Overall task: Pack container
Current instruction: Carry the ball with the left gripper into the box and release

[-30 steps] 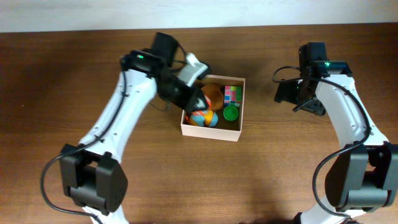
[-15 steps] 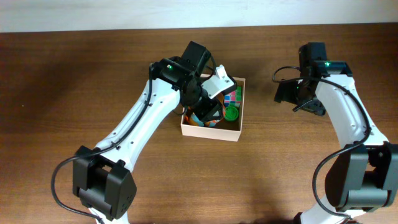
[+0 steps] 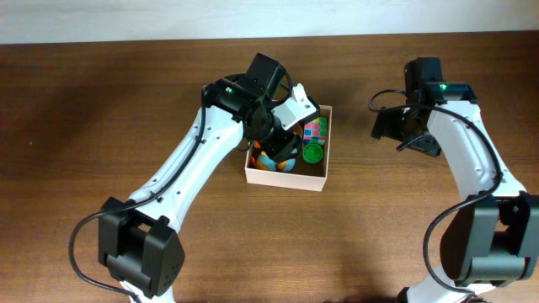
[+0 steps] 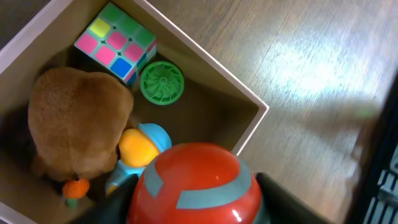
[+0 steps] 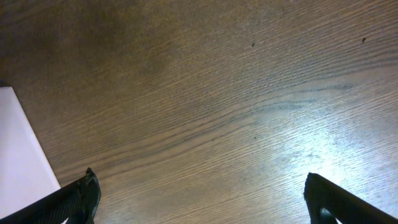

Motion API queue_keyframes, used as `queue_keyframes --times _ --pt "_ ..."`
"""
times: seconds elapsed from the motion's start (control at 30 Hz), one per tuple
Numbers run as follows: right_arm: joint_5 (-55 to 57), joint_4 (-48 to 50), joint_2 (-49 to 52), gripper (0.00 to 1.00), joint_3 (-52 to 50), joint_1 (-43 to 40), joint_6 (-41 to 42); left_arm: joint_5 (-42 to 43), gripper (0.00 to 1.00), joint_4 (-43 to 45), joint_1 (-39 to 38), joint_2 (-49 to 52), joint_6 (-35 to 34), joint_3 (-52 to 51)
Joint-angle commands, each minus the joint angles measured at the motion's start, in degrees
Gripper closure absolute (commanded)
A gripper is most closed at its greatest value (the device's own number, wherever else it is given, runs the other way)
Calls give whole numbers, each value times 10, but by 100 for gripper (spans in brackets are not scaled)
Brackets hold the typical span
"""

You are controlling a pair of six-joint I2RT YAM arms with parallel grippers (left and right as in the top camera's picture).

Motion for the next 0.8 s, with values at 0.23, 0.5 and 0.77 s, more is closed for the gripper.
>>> queue_keyframes --times 0.23,0.5,0.77 --pt "1 0 0 1 -3 -2 5 0 2 2 0 -10 7 1" --pt "1 0 0 1 -3 -2 5 0 1 4 0 -10 6 1" --pt "1 0 0 1 -3 -2 5 -36 1 7 3 -10 -3 1"
